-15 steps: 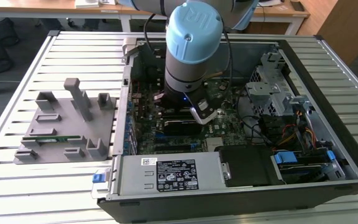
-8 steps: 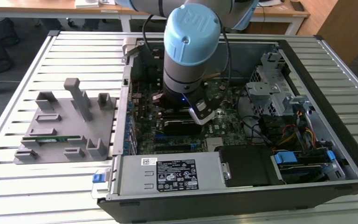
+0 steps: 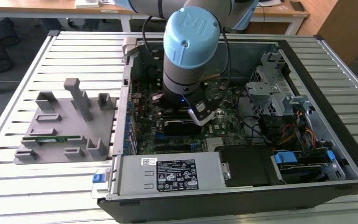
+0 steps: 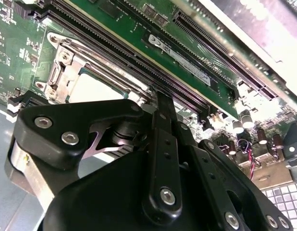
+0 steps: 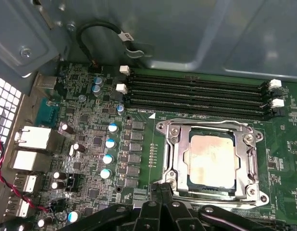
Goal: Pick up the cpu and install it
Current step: 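Install the second cpu locking lever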
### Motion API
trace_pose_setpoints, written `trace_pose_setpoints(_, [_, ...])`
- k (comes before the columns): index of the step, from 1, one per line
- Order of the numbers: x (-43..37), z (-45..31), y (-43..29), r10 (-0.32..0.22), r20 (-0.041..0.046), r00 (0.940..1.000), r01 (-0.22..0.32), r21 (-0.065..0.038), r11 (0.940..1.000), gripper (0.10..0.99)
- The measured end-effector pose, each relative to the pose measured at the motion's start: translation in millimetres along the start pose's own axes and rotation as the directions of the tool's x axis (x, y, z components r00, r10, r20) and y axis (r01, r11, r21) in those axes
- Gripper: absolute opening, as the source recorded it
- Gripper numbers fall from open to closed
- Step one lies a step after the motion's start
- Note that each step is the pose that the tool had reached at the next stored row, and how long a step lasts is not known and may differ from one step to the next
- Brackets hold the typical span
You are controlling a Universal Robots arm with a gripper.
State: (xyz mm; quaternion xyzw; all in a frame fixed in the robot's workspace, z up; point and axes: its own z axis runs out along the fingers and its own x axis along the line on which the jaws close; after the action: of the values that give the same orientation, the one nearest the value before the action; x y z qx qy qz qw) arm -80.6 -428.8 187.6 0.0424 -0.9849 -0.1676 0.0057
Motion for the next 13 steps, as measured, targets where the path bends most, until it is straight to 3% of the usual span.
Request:
trace_pose_setpoints(7, [1.5, 1.1, -0.3, 0.000, 0.0005, 1.0000, 0.000, -0.009, 1.0000, 0.106])
trace_pose_setpoints(13, [2.0, 1.1, -0.2, 0.000, 0.0006, 1.0000, 0.000, -0.010, 1.0000, 0.106])
